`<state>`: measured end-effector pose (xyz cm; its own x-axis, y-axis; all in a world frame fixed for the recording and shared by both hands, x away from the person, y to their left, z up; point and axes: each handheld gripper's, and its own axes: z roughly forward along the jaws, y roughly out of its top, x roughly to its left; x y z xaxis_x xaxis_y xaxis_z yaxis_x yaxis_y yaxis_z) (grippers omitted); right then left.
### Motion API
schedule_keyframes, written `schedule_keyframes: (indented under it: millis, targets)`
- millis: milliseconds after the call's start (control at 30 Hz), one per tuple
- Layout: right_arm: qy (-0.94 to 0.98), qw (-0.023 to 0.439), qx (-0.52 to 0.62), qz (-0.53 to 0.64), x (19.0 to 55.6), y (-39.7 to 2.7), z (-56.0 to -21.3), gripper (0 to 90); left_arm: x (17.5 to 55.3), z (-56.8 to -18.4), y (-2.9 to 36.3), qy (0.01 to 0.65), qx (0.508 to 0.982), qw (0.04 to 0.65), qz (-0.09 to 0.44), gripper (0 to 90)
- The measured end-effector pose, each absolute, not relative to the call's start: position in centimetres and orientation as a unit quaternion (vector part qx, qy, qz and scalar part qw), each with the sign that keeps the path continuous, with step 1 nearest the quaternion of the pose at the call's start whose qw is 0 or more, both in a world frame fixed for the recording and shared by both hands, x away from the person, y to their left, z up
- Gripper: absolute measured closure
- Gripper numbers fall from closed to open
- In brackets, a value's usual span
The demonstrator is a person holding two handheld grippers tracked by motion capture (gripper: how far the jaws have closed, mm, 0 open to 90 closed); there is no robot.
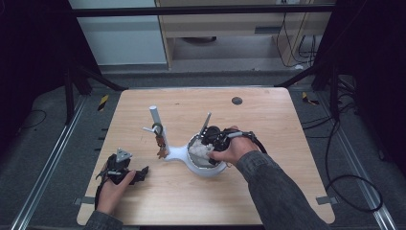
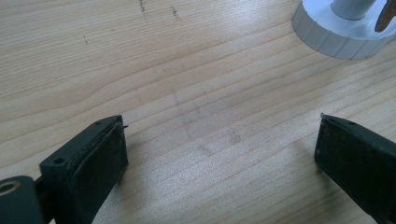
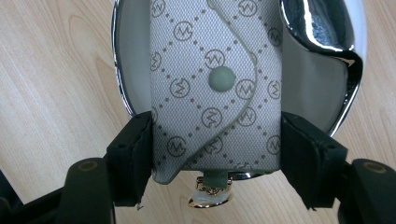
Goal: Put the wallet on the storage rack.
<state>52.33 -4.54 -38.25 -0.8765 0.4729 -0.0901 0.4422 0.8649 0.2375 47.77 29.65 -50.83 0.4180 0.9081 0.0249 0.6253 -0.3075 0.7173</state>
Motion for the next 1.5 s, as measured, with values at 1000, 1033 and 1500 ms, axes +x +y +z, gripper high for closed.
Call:
schedule_keyframes:
  millis: [1000, 1033, 1500]
  targets:
    - [0.955, 0.076, 0.256, 0.130, 52.23, -4.82, -37.94, 24.9, 47.75, -50.81, 29.58, 0.491, 0.779, 0.321, 0.219, 1.8]
    - [0.955, 0.075, 0.256, 0.130, 52.23, -4.82, -37.92, 24.8, 47.75, -50.82, 29.58, 0.491, 0.779, 0.321, 0.219, 1.8]
    - [0.954, 0.077, 0.256, 0.135, 52.06, -4.95, -37.69, 24.3, 47.75, -50.82, 29.57, 0.491, 0.779, 0.321, 0.219, 1.8]
